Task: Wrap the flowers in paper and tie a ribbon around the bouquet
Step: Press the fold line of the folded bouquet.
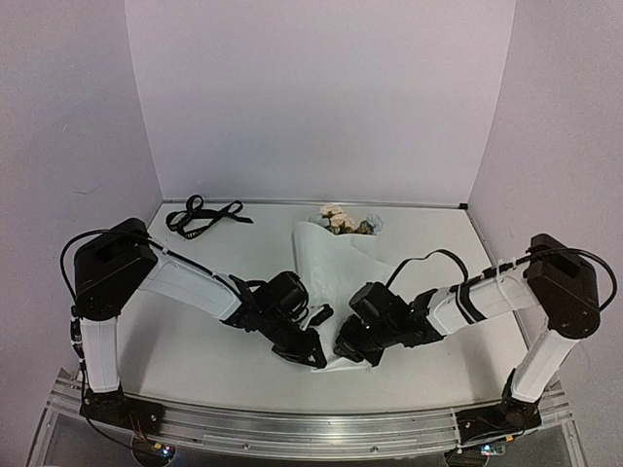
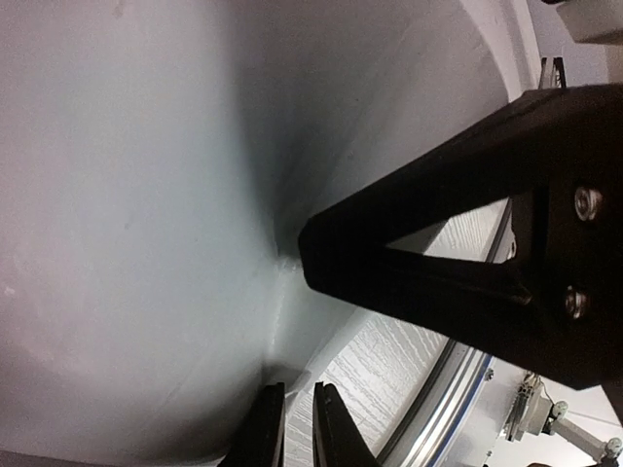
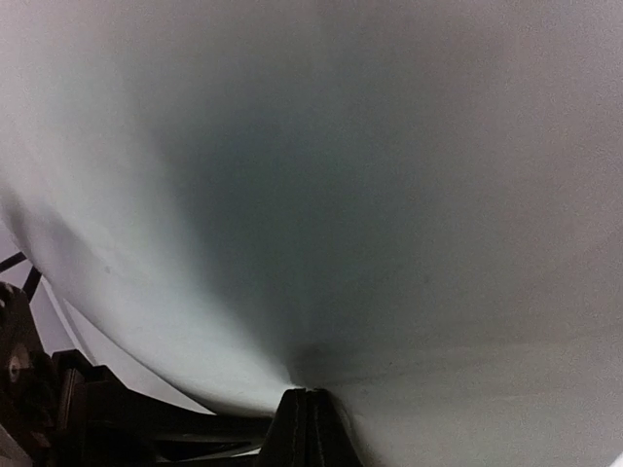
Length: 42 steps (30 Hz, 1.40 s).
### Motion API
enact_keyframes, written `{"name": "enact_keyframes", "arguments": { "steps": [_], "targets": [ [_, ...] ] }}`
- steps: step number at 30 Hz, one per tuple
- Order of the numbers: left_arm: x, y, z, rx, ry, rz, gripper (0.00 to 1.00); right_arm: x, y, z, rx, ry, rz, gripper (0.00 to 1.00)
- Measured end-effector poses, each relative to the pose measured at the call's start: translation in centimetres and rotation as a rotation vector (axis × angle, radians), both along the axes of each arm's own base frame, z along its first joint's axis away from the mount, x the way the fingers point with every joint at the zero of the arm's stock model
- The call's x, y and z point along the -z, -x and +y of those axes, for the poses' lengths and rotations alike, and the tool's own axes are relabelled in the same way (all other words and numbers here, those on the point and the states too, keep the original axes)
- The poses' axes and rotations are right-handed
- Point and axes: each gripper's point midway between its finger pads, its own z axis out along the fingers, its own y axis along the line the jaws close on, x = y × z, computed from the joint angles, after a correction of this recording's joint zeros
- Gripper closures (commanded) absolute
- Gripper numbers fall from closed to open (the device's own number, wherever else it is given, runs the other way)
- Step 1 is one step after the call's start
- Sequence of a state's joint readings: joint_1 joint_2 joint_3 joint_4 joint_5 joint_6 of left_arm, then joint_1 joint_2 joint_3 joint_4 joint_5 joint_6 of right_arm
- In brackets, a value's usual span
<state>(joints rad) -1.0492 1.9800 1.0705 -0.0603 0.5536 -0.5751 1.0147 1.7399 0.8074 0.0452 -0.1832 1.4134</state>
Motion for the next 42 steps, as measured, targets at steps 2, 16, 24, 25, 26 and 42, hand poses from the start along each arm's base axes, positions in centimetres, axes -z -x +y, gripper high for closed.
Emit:
{"name": "enact_keyframes", "arguments": {
  "steps": [2,16,24,25,26,42],
  "targets": [
    [0.0,0.0,0.0,0.000,-0.001,0.000,0.90,-0.1,0.4,0.4,-0.003,-0.009,-0.007,1.00],
    [0.3,-0.1,0.1,-0.003,0.003,-0.005,0.96,0.8,1.8,0.8,0.004,-0.040,-0.034,1.00],
    [0.4,-0.1,0.1,-0.005,-0.001,-0.007,0.99,0.7,1.6,-0.8,0.025,-0.032,-0.077,1.00],
    [0.4,-0.1,0.1,-0.005,-0.001,-0.007,0.99,0.7,1.5,-1.0,0.028,-0.029,-0.081,1.00],
    [0.4,-0.1,0.1,-0.004,-0.001,-0.007,0.99,0.6,1.4,-1.3,0.033,-0.025,-0.084,1.00],
    [0.4,-0.1,0.1,-0.004,0.000,-0.007,0.99,0.5,0.5,-4.7,0.086,0.002,-0.109,1.00]
  ]
}}
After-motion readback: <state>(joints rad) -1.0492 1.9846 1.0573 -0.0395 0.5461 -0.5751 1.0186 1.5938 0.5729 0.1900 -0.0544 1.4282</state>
